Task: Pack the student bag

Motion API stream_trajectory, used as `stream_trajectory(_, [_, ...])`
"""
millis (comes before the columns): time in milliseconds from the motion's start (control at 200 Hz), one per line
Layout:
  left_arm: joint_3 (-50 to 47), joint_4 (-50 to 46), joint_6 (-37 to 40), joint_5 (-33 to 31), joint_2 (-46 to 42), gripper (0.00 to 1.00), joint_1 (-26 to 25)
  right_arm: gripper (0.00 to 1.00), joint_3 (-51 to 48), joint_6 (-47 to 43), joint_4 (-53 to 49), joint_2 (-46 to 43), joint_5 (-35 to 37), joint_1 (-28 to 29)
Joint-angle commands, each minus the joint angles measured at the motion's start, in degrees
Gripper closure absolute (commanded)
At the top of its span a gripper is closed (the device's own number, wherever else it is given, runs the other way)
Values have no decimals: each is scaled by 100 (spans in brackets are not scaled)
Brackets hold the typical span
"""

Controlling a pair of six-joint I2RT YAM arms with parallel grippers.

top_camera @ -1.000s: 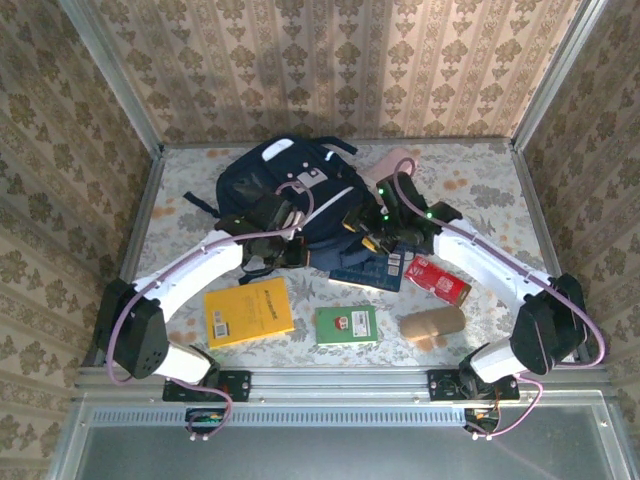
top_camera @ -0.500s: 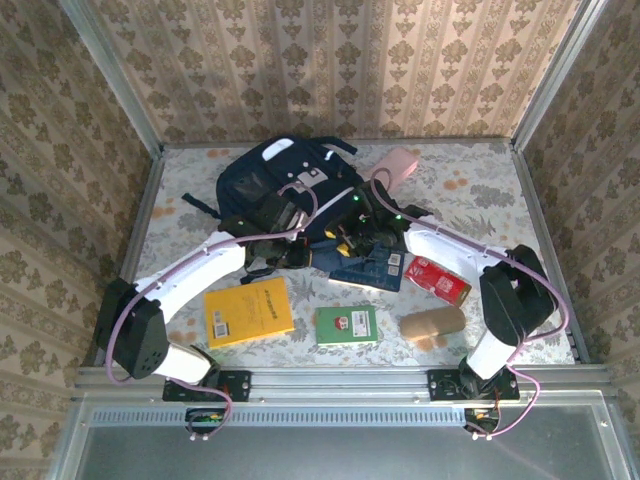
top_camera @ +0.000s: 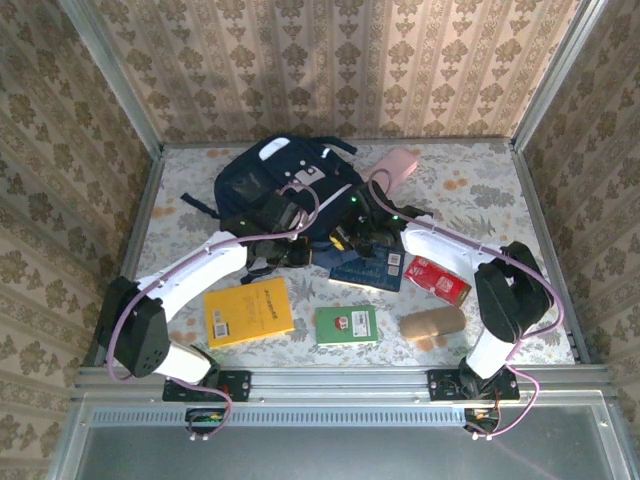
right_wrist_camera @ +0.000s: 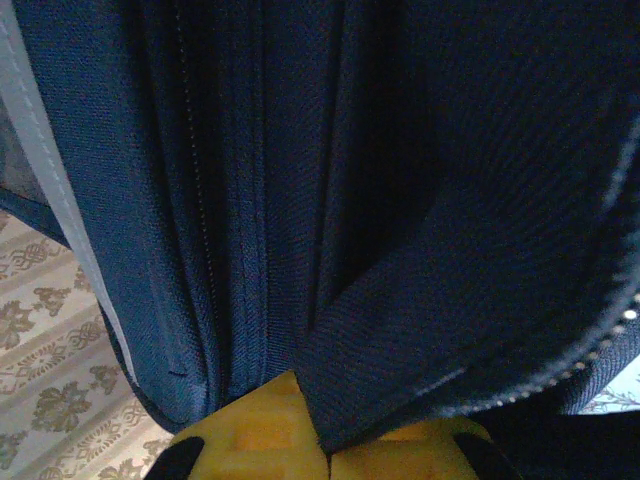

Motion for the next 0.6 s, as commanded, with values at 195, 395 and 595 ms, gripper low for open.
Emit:
stream_trajectory(195, [-217, -339, 179, -513, -545, 100, 501, 100, 18, -115, 34, -334, 509, -279])
stream_trajectory(395, [-449, -311, 189, -556, -500, 100, 1030, 100, 18, -158, 63, -436, 467, -341])
stream_trajectory(595, [-557, -2, 157, -592, -454, 100, 1654, 100, 18, -255, 33, -495, 462, -385])
